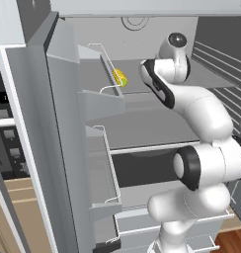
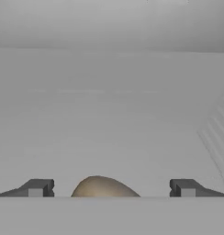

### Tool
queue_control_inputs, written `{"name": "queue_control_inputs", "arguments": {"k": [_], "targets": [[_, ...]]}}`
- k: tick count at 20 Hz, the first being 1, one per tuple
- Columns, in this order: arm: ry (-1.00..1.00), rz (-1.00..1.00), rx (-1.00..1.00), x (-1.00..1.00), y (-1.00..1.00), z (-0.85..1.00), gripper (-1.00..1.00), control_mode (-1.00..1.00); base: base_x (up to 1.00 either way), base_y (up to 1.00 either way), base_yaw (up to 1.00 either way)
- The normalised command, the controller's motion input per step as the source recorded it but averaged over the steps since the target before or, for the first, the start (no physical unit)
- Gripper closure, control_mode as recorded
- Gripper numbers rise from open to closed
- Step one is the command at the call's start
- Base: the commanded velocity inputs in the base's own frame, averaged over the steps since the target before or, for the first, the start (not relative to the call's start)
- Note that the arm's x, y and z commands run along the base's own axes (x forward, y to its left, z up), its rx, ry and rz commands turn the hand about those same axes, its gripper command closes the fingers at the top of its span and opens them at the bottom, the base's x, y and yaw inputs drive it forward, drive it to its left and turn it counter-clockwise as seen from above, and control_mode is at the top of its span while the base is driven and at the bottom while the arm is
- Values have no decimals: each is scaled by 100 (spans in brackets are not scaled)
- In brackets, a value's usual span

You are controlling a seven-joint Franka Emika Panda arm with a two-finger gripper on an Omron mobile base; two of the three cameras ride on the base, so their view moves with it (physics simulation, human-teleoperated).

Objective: Gather the corn and mushroom from the fridge and place them on a tray on the dining counter. Then gather the chicken drumstick and fish from the fridge and place them on the other tray.

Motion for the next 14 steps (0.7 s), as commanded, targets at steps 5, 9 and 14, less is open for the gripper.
{"name": "queue_control_inputs", "arguments": {"k": [5,9,14], "targets": [[-5,0,0,0,0,-36,-100,-100,0,0,0],[-5,0,0,0,0,-31,-100,-100,0,0,0],[0,0,0,0,0,-11,100,-100,0,0,0]]}}
